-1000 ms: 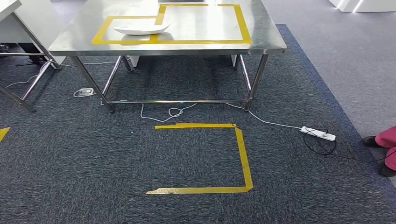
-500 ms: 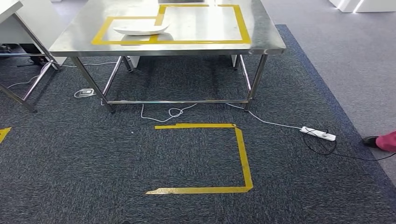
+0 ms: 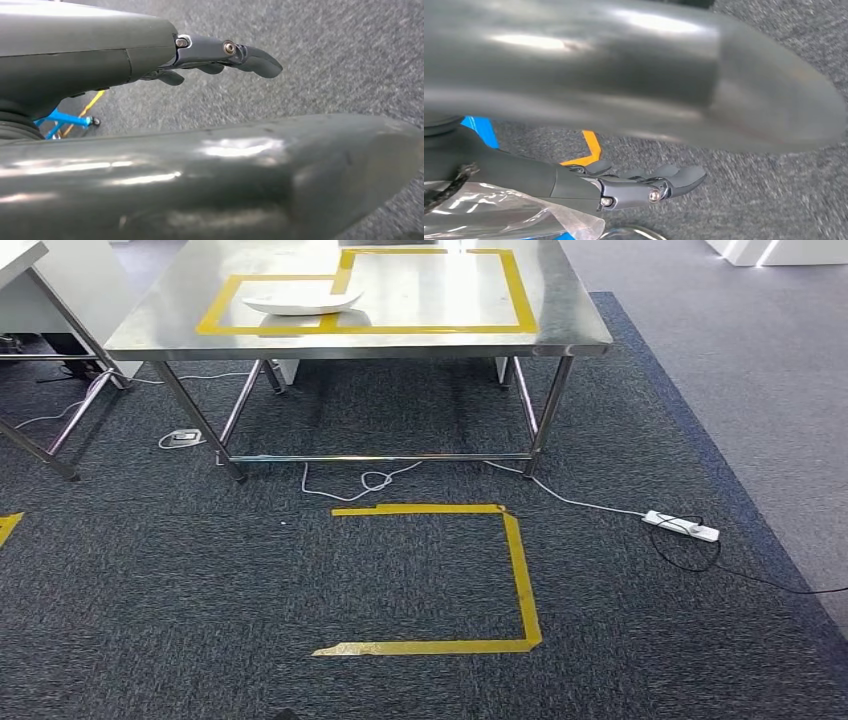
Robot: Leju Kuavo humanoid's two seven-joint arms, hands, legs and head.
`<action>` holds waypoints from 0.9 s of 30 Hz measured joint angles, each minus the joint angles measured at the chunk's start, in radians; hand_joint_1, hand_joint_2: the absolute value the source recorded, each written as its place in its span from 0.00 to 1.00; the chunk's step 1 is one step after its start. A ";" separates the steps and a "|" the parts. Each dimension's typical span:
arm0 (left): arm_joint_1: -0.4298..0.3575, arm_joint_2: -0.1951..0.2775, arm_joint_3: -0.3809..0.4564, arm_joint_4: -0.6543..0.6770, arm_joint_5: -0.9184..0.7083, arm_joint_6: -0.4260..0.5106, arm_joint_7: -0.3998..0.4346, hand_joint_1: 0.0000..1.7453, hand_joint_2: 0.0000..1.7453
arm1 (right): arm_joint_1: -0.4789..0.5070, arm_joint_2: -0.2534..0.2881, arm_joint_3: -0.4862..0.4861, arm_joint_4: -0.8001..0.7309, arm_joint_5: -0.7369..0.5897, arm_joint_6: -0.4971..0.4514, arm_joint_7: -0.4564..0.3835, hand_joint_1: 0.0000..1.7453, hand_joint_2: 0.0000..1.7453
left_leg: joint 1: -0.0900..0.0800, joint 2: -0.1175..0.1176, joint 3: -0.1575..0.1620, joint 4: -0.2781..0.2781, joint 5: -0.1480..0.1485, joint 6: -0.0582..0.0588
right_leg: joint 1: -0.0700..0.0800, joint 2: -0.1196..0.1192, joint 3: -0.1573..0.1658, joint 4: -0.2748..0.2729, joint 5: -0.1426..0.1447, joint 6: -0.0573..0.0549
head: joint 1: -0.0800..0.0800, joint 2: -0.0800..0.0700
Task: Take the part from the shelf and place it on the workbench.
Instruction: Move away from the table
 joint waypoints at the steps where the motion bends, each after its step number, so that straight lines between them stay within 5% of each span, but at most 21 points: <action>1: 0.003 0.003 -0.010 0.000 0.018 -0.004 0.010 0.00 0.00 | -0.007 0.000 -0.007 0.010 0.006 0.008 0.000 0.00 0.00 | 0.000 0.000 0.000 0.000 0.000 0.000 | 0.000 0.000 0.000 0.000 0.000 0.000 | 0.000 0.000; 14: 0.051 0.037 -0.090 0.013 0.144 0.046 0.062 0.00 0.00 | 0.008 0.000 0.004 0.031 0.048 0.040 0.054 0.00 0.00 | 0.000 0.000 -0.003 0.000 0.000 0.000 | 0.000 0.000 -0.003 0.000 0.000 0.000 | 0.000 0.000; 18: 0.054 0.041 -0.091 0.021 0.155 0.059 0.064 0.00 0.00 | 0.009 0.001 0.009 0.030 0.092 0.068 0.033 0.00 0.00 | 0.001 0.001 -0.001 -0.012 0.014 0.021 | -0.002 -0.002 -0.003 -0.008 0.007 0.018 | -0.001 0.000; 20: 0.054 0.042 -0.092 0.024 0.159 0.064 0.064 0.00 0.00 | 0.007 0.001 0.009 0.030 0.106 0.078 0.020 0.00 0.00 | 0.009 0.002 -0.001 -0.031 0.031 0.031 | 0.000 0.000 -0.026 0.041 -0.035 0.022 | 0.003 0.000; 22: 0.055 0.043 -0.093 0.029 0.160 0.066 0.065 0.00 0.00 | 0.006 0.001 0.009 0.030 0.112 0.082 0.014 0.00 0.00 | 0.011 0.003 -0.008 -0.033 0.037 0.032 | -0.004 0.001 -0.079 0.171 -0.113 0.027 | 0.006 0.000; 24: 0.057 0.044 -0.093 0.035 0.160 0.066 0.066 0.00 0.00 | 0.006 0.001 0.009 0.030 0.117 0.083 0.010 0.00 0.00 | 0.012 -0.001 -0.014 -0.032 0.040 0.027 | -0.010 0.000 -0.111 0.272 -0.156 0.035 | 0.006 0.000; 25: 0.057 0.044 -0.093 0.038 0.160 0.064 0.067 0.00 0.00 | 0.006 0.001 0.008 0.030 0.121 0.083 0.007 0.00 0.00 | 0.014 -0.005 -0.016 -0.031 0.042 0.023 | -0.013 0.000 -0.101 0.268 -0.149 0.038 | 0.006 0.000; 27: 0.055 0.046 -0.093 0.043 0.160 0.053 0.070 0.00 0.00 | 0.005 0.001 0.007 0.030 0.135 0.083 -0.005 0.00 0.00 | 0.019 -0.019 -0.020 -0.022 0.041 0.011 | -0.022 0.011 -0.022 0.147 -0.097 0.045 | 0.006 0.000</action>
